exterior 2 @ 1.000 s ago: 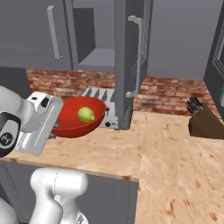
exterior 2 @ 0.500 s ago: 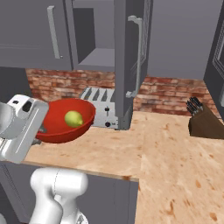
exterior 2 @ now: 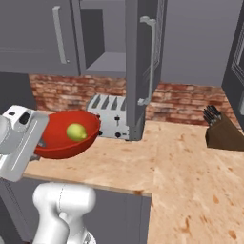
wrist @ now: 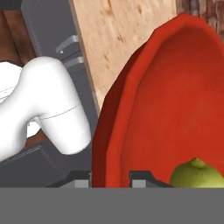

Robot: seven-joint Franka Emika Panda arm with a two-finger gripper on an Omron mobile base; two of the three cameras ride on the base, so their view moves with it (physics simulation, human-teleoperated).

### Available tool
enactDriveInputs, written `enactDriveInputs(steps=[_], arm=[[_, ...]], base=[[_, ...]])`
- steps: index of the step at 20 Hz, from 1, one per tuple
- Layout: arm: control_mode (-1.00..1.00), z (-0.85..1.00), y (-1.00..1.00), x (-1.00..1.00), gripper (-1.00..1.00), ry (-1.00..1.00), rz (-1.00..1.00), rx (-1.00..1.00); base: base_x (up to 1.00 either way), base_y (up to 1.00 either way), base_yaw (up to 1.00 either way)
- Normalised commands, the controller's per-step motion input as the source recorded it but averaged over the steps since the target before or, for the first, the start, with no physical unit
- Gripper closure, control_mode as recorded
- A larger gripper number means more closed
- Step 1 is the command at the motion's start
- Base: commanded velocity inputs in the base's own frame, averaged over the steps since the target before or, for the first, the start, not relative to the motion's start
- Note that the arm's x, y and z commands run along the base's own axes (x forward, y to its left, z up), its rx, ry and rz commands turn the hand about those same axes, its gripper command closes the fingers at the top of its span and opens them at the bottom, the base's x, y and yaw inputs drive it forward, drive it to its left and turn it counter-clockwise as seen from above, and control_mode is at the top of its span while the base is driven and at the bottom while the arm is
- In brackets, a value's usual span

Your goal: Pick the lemon from the cabinet and place it in the bowl. Then pick the bowl and place it in the sink. Then turn on the sink facuet.

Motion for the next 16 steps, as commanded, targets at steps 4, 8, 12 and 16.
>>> enactDriveInputs(steps=[4, 8, 12, 16], arm=[[1.00, 0.00, 0.00, 0.00, 1.00, 0.00, 0.00, 0.00], [1.00, 0.00, 0.00, 0.00, 1.00, 0.00, 0.00, 0.00], [1.00, 0.00, 0.00, 0.00, 1.00, 0.00, 0.00, 0.00], [1.00, 0.00, 0.00, 0.00, 1.00, 0.00, 0.00, 0.00]], base=[[-0.60, 0.26, 0.03], [-0.86, 0.29, 0.00], [-0.56, 0.70, -0.13], [-0.43, 0.75, -0.48]])
